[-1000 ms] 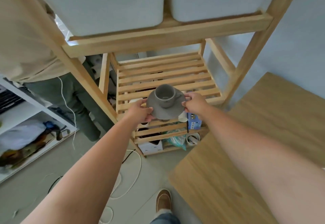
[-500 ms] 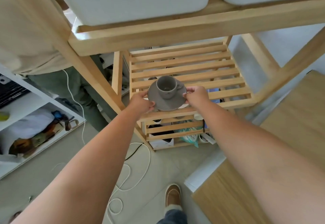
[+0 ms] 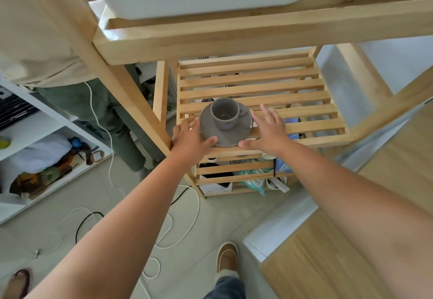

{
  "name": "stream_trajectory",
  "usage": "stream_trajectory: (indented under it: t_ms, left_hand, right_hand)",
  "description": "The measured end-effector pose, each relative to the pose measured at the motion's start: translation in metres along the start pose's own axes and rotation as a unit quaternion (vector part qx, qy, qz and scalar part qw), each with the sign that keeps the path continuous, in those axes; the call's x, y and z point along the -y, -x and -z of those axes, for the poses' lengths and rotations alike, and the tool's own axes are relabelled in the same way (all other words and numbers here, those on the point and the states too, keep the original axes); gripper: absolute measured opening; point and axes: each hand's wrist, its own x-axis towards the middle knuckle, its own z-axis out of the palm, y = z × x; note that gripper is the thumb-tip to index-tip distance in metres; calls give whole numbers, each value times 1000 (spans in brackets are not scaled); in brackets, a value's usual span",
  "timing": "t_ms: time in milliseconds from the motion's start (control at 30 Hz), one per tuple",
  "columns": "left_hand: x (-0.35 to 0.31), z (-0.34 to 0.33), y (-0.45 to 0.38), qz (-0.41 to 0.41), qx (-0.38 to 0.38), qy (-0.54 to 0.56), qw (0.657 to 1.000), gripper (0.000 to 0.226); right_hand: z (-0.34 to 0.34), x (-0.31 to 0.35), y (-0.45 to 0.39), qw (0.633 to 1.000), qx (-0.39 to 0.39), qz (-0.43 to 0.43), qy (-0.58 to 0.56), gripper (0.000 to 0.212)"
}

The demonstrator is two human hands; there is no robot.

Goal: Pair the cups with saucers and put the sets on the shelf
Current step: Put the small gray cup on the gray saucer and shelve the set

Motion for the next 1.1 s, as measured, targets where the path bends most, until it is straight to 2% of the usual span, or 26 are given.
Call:
stream_trajectory:
  t_ms: [100,200,333,467,700,967,1100]
  left_hand:
    - [5,-7,0,-18,27,-40,999,102]
    - [5,-9,-8,-18,39,-8,999,106]
    - [4,-10,-25,-18,20,15,1000,101]
    - [3,-12,-47,-20,-16,3,1000,89]
    - [-5,-9,-81,25,-51,31,998,81]
    - [-8,-6,-106,42,-84,3,996,75]
    - [-9,-5,-113,51,-95,-15,994,73]
  right_hand:
    - [-4,5,-6,1000,-4,18,-19,109]
    - [-3,5,-14,999,3,32,-10,109]
    - [-1,3,-34,997,20,53,49,106]
    - [2,9,-56,994,-2,67,81,99]
    - [8,19,-92,995,-13,81,65,93]
    - [11,25,-127,996,-19,90,21,94]
    - [12,29,-139,995,-23,92,35,93]
